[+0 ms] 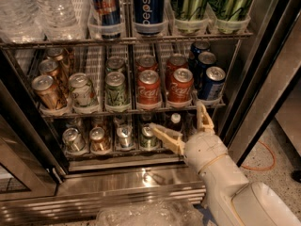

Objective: Pick coke can from middle shelf of fridge

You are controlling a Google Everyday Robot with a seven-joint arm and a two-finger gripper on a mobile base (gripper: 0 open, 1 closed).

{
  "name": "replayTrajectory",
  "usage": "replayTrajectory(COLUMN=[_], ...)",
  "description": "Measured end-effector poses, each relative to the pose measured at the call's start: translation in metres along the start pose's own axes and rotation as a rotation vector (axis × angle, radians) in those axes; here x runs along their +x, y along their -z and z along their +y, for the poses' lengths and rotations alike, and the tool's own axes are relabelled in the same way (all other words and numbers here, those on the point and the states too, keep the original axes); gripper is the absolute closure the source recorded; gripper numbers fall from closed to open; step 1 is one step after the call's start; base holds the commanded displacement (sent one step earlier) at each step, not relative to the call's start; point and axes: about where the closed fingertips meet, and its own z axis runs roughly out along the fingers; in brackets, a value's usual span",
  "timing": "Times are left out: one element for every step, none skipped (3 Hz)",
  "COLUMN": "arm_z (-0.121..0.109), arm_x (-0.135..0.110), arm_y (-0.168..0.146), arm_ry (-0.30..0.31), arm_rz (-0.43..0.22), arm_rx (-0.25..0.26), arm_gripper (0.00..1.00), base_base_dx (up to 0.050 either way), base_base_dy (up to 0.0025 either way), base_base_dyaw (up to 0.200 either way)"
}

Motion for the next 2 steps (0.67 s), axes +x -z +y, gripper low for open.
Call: replayTrajectory(arm_z=[-0.0063, -0.0102], arm_x=[0.0019, 0.0053], arm_y=[-0.0061, -0.0117], arm_ry=[0.004, 0.001], arm_rz=[0.005, 0.011], arm_rx=[0.014, 0.023], arm_gripper=[0.15, 0.18], base_base_dx=[0.0, 0.0], base_base_dy=[0.0, 0.0], base_base_dyaw=[0.0, 0.0])
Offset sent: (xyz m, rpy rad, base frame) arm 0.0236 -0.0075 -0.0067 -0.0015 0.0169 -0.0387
